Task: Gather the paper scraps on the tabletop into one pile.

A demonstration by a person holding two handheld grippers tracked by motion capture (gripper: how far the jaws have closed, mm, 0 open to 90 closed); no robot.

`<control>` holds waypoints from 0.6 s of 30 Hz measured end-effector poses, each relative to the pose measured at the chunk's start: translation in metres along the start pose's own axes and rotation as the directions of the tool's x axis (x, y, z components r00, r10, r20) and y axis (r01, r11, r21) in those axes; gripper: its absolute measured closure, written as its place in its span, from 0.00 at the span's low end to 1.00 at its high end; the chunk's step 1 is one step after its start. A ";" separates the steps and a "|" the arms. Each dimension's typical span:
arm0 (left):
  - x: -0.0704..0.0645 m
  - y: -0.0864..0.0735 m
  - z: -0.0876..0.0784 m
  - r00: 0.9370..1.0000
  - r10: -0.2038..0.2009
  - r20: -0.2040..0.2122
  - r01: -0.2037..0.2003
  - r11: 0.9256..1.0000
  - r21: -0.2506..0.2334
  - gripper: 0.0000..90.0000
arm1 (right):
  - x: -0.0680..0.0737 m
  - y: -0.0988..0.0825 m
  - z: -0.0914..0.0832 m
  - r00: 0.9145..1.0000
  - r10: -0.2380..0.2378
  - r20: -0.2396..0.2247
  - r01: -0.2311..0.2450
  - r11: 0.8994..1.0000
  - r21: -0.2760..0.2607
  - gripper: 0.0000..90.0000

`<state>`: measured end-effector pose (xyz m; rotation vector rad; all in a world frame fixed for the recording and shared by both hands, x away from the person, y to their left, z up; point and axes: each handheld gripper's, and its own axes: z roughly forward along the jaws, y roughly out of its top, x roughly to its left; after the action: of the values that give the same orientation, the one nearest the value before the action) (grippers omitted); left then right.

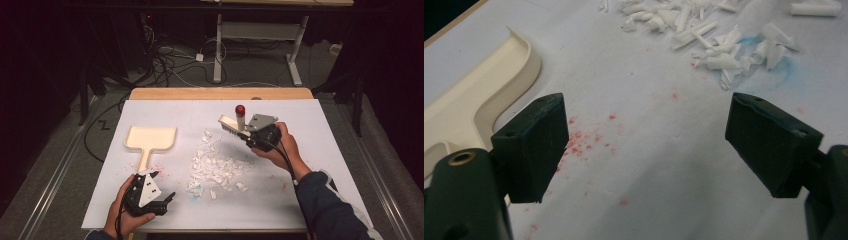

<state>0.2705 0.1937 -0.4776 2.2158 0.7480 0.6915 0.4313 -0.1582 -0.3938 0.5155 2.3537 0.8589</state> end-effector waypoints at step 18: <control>-0.001 -0.002 -0.002 1.000 0.008 0.010 -0.008 1.000 -0.001 0.18 | 0.028 0.025 0.100 0.991 -0.135 0.001 0.135 0.991 0.003 0.75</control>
<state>0.2680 0.1950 -0.4785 2.2208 0.7332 0.6837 0.4764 -0.0803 -0.4503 0.3536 2.3592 0.7927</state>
